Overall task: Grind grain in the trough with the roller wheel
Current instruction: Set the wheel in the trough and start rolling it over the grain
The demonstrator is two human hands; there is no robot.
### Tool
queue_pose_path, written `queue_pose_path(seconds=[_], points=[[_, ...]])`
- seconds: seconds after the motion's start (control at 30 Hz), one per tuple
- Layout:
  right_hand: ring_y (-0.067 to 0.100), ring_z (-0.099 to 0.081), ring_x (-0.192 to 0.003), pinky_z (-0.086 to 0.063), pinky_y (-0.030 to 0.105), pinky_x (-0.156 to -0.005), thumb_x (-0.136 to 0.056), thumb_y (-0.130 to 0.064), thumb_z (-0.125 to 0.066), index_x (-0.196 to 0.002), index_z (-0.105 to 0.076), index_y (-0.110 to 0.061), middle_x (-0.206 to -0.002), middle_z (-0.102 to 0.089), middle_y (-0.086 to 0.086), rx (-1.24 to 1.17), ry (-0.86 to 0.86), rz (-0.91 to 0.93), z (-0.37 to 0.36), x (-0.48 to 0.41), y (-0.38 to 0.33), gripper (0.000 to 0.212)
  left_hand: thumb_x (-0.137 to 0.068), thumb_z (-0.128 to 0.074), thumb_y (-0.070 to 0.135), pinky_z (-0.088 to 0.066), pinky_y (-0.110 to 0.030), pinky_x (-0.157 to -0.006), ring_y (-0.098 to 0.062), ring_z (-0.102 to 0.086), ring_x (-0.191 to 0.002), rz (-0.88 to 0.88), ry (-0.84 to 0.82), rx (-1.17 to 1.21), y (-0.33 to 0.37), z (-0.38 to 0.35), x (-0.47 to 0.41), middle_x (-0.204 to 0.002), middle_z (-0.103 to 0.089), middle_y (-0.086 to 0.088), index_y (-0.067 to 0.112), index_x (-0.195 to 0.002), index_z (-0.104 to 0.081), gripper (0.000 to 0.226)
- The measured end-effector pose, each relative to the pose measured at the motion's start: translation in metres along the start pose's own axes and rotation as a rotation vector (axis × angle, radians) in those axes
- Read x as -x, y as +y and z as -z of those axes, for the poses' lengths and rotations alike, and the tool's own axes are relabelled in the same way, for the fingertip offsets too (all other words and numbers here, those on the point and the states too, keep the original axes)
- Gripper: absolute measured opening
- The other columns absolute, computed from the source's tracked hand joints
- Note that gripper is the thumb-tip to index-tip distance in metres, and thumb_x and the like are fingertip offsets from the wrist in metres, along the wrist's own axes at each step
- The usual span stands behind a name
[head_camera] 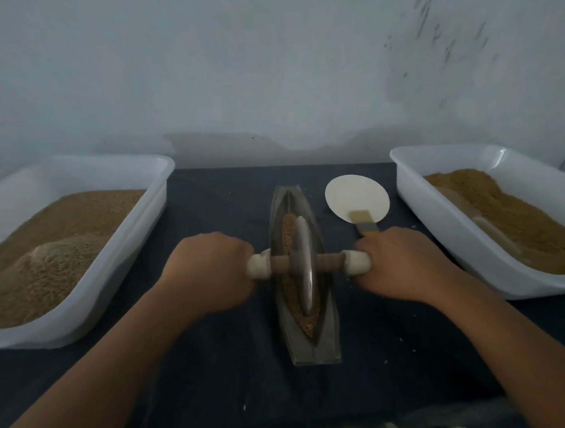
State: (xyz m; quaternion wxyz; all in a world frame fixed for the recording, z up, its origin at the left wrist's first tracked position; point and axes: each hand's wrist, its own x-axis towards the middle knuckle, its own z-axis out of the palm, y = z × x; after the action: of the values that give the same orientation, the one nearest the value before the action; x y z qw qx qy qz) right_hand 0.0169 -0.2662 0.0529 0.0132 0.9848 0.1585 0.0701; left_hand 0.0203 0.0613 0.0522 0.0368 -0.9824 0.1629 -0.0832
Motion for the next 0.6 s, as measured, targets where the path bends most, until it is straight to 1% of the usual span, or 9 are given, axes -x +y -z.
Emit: queue_pose_path(seconds=[0.07, 0.17, 0.2, 0.23, 0.33, 0.37, 0.43, 0.53, 0.6], points=[[0.003, -0.052, -0.060, -0.034, 0.027, -0.050, -0.077, -0.066, -0.052, -0.071, -0.057, -0.036, -0.065, -0.056, -0.013, -0.012, 0.006, -0.040, -0.004, -0.014, 0.000, 0.032, -0.079, -0.054, 0.055, -0.033, -0.027, -0.050, -0.009, -0.053, -0.056, 0.046, 0.007, 0.022, 0.001, -0.001, -0.012, -0.063, -0.057, 0.011, 0.031, -0.067, -0.055, 0.027], [0.016, -0.060, -0.069, -0.049, 0.033, -0.062, -0.091, -0.065, -0.052, -0.079, -0.061, -0.031, -0.072, -0.061, -0.009, 0.002, 0.099, -0.144, -0.014, -0.048, 0.001, 0.037, -0.080, -0.056, 0.052, -0.043, -0.030, -0.057, -0.015, -0.056, -0.061, 0.113, 0.041, 0.009, 0.000, -0.001, -0.053, -0.067, -0.058, 0.008, 0.027, -0.068, -0.057, 0.028], [0.019, -0.060, -0.071, -0.050, 0.034, -0.063, -0.094, -0.065, -0.049, -0.080, -0.062, -0.029, -0.074, -0.062, -0.007, 0.007, 0.114, -0.172, -0.015, -0.059, 0.001, 0.040, -0.080, -0.058, 0.052, -0.043, -0.031, -0.058, -0.016, -0.055, -0.060, 0.127, 0.048, 0.001, -0.001, -0.001, -0.066, -0.068, -0.058, 0.008, 0.026, -0.068, -0.058, 0.028], [0.020, -0.060, -0.071, -0.048, 0.033, -0.061, -0.095, -0.064, -0.047, -0.080, -0.063, -0.027, -0.074, -0.063, -0.006, 0.011, 0.123, -0.190, -0.015, -0.068, 0.002, 0.043, -0.079, -0.060, 0.050, -0.043, -0.031, -0.059, -0.016, -0.054, -0.060, 0.133, 0.048, 0.000, -0.002, 0.000, -0.076, -0.068, -0.059, 0.007, 0.026, -0.069, -0.059, 0.026], [0.019, -0.058, -0.067, -0.036, 0.029, -0.054, -0.091, -0.055, -0.051, -0.070, -0.061, -0.023, -0.071, -0.061, -0.005, 0.017, 0.123, -0.188, -0.012, -0.075, 0.001, 0.040, -0.080, -0.060, 0.050, -0.044, -0.032, -0.060, -0.016, -0.056, -0.061, 0.123, 0.010, 0.051, -0.005, -0.001, -0.081, -0.069, -0.060, 0.007, 0.025, -0.069, -0.061, 0.027], [0.018, -0.058, -0.066, -0.038, 0.029, -0.053, -0.090, -0.054, -0.052, -0.068, -0.061, -0.023, -0.069, -0.060, -0.005, 0.014, 0.107, -0.167, -0.009, -0.069, 0.000, 0.039, -0.082, -0.059, 0.052, -0.044, -0.031, -0.059, -0.016, -0.057, -0.061, 0.114, 0.001, 0.066, -0.006, -0.002, -0.074, -0.068, -0.061, 0.007, 0.025, -0.069, -0.061, 0.030], [0.014, -0.057, -0.062, -0.042, 0.029, -0.053, -0.089, -0.060, -0.049, -0.066, -0.060, -0.027, -0.065, -0.059, -0.006, 0.018, 0.069, -0.105, -0.001, -0.050, 0.000, 0.041, -0.081, -0.058, 0.053, -0.039, -0.028, -0.053, -0.013, -0.057, -0.059, 0.073, -0.014, 0.083, -0.006, -0.007, -0.049, -0.065, -0.060, 0.009, 0.028, -0.068, -0.059, 0.029], [0.008, -0.053, -0.053, -0.042, 0.029, -0.048, -0.072, -0.067, -0.036, -0.062, -0.056, -0.030, -0.057, -0.056, -0.008, -0.013, 0.054, 0.001, 0.012, -0.018, 0.001, 0.043, -0.074, -0.054, 0.054, -0.036, -0.026, -0.049, -0.006, -0.057, -0.057, 0.007, -0.096, 0.164, -0.011, -0.011, -0.011, -0.062, -0.060, 0.012, 0.032, -0.069, -0.059, 0.023], [0.006, -0.054, -0.052, -0.047, 0.031, -0.048, -0.068, -0.064, -0.040, -0.061, -0.056, -0.031, -0.054, -0.056, -0.009, -0.036, 0.041, 0.040, 0.014, -0.013, 0.001, 0.037, -0.072, -0.053, 0.055, -0.038, -0.026, -0.049, -0.004, -0.057, -0.057, -0.003, -0.143, 0.200, -0.014, -0.012, -0.004, -0.062, -0.061, 0.013, 0.033, -0.069, -0.059, 0.023]])
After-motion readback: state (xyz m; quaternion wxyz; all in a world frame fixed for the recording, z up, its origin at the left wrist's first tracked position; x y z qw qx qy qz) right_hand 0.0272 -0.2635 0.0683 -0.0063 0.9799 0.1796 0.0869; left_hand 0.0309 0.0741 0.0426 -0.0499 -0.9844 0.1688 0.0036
